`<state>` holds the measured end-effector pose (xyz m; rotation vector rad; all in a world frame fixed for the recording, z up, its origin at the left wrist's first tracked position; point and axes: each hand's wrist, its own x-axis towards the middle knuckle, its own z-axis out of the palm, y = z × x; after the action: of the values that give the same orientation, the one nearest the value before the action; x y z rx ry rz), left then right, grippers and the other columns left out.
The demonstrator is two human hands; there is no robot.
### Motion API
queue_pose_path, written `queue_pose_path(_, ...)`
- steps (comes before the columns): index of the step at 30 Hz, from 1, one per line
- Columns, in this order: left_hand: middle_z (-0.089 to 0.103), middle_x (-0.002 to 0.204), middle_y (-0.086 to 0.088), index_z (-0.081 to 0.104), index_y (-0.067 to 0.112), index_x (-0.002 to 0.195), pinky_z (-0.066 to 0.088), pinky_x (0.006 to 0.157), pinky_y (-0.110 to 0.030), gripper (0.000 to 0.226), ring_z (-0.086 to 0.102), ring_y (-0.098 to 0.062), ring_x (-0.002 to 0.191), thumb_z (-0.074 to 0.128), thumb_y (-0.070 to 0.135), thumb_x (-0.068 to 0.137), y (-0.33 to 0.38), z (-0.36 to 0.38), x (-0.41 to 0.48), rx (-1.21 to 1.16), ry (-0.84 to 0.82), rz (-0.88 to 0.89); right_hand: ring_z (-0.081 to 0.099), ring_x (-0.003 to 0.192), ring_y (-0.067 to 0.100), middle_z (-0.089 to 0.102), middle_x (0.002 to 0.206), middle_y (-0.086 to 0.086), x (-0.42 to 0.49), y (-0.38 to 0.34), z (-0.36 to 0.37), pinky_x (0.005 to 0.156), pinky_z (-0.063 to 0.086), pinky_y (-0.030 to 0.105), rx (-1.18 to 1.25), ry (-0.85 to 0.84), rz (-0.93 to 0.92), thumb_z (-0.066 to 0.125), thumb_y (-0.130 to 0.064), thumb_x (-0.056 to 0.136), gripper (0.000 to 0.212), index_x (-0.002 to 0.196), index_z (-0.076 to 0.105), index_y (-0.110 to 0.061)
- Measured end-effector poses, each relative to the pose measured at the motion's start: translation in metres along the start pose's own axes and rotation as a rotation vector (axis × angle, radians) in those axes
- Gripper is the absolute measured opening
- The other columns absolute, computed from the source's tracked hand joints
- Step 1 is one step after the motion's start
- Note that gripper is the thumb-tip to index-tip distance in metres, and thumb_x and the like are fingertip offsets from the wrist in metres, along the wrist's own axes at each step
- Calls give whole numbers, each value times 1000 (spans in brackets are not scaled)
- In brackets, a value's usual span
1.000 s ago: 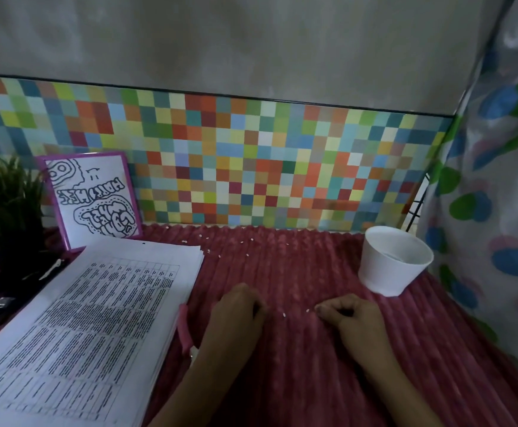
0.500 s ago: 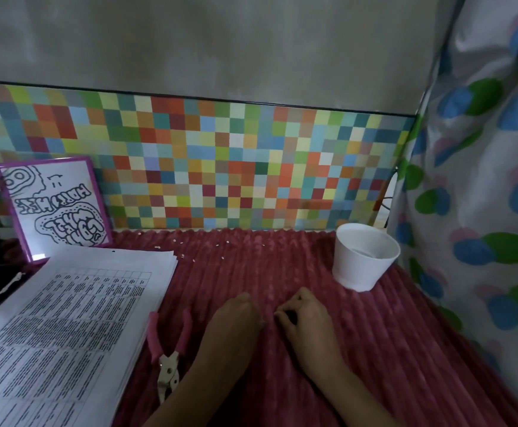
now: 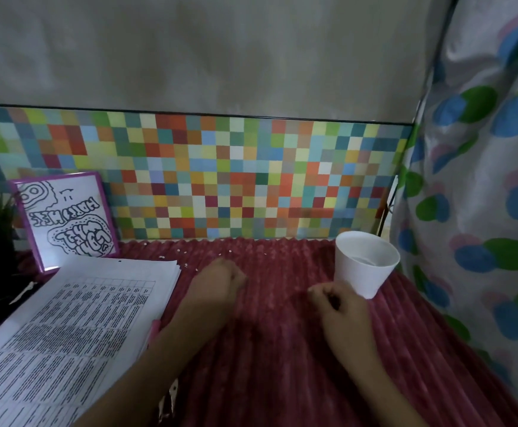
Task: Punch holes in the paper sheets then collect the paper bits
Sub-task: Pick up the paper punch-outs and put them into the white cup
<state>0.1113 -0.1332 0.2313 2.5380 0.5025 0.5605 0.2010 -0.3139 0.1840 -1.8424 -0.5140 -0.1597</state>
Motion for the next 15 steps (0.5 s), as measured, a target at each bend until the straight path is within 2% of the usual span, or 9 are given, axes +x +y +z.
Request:
queue_pose_path(2, 57, 73, 1, 58, 7, 75, 35, 60, -23, 24, 54, -13, 69, 54, 20, 95, 16, -13, 13, -143, 90, 61, 59, 74, 1, 64, 81, -7, 10, -22, -25, 65, 43, 12, -17, 158, -81, 64, -15, 87, 12, 76, 66, -16)
queue_pose_path(3, 55, 71, 3, 55, 9, 71, 34, 59, -21, 27, 52, -10, 66, 54, 21, 96, 26, -17, 20, -153, 101, 97, 58, 73, 0, 63, 81, -7, 18, -32, -39, 63, 41, 10, -31, 231, -123, 64, -14, 88, 10, 77, 66, -14)
queue_pose_path(5, 53, 68, 3, 55, 6, 68, 34, 56, -19, 31, 49, -7, 63, 56, 22, 95, 56, -17, 40, -174, 75, 198, 57, 72, 5, 63, 84, -1, 43, -38, -65, 67, 42, 18, -77, 319, -156, 63, -12, 88, 7, 83, 68, -11)
queue_pose_path(7, 53, 65, -4, 56, -2, 65, 40, 60, -29, 34, 47, -13, 60, 58, 18, 93, 85, -2, 64, -195, 23, 289, 59, 72, 13, 66, 85, 8, 72, -36, -85, 68, 42, 25, -152, 344, -129, 64, -11, 87, 12, 87, 72, -2)
queue_pose_path(9, 51, 64, -11, 55, -5, 61, 42, 62, -41, 34, 48, -21, 60, 58, 14, 89, 109, 24, 84, -148, -34, 388, 56, 61, 13, 66, 73, 13, 97, -30, -97, 55, 39, 19, -259, 291, -97, 64, -6, 85, 15, 82, 72, 7)
queue_pose_path(11, 58, 71, -16, 63, -4, 66, 45, 63, -40, 28, 56, -28, 69, 58, 10, 90, 127, 54, 100, -52, -89, 462, 51, 56, 16, 65, 67, 23, 115, -24, -102, 45, 31, 13, -378, 173, -66, 65, -2, 84, 18, 76, 70, 13)
queue_pose_path(13, 62, 83, -20, 69, -3, 78, 47, 67, -39, 22, 60, -36, 83, 56, 8, 92, 138, 78, 111, 20, -86, 505, 57, 64, 22, 69, 74, 22, 126, -17, -102, 50, 37, 19, -481, 10, -33, 64, -3, 85, 15, 81, 73, 9)
queue_pose_path(15, 63, 90, -19, 71, 1, 83, 44, 65, -36, 17, 59, -36, 91, 56, 4, 90, 142, 91, 116, 67, -39, 501, 64, 78, 27, 73, 87, 18, 132, -10, -101, 62, 44, 28, -570, -117, -55, 62, -2, 87, 14, 90, 75, 3)
